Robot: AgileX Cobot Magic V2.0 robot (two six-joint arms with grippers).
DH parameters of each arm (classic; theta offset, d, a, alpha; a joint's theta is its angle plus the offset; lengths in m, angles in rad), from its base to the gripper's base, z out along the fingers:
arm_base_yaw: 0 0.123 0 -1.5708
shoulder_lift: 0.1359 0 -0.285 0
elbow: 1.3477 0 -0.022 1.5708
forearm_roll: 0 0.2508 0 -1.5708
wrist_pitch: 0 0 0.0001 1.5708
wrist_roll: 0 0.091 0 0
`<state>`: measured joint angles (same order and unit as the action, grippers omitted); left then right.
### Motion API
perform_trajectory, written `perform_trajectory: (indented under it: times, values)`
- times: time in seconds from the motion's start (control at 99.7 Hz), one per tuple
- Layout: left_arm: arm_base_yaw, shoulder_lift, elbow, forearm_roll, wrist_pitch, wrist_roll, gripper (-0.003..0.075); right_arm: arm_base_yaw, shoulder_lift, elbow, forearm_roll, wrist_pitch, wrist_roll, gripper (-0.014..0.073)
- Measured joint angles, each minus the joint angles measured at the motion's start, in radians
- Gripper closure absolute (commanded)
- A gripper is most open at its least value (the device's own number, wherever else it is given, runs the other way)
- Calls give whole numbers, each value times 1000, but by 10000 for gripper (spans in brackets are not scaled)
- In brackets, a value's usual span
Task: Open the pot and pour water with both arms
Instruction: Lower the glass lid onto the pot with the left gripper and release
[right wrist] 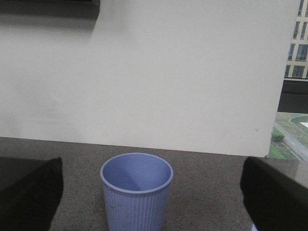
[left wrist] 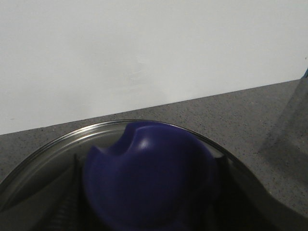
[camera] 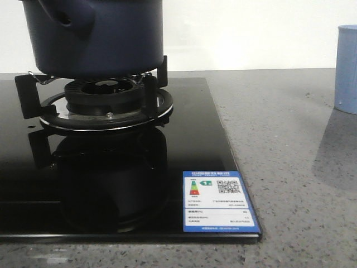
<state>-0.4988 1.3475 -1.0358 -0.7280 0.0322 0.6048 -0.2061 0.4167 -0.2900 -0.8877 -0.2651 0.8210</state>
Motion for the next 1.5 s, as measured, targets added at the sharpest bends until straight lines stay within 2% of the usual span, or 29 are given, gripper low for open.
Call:
perform_trajectory:
  times: [0.281,0.461,0.582,0.672,0.842,0.933,1.163,1.504]
  values:
    - [0,-13,0,0,2,0,186,0,0,0,0,0,0,-62]
    - [0,-135,0,31,-8,0,188,26,0,0,-39,4,0,-61]
    - [13,-237,0,64,-6,0,240,63,0,0,-60,4,0,-46]
    - [42,-302,0,80,2,0,375,90,0,-8,-64,6,0,72]
    - [108,-396,41,87,19,0,734,136,0,-79,-66,38,0,509]
    - [141,-443,87,93,49,0,739,157,0,-104,-66,56,5,667]
    - [174,-636,289,106,68,0,739,181,-5,-92,-66,105,89,666]
    - [174,-1057,723,39,-44,0,739,181,-160,119,-66,96,104,666]
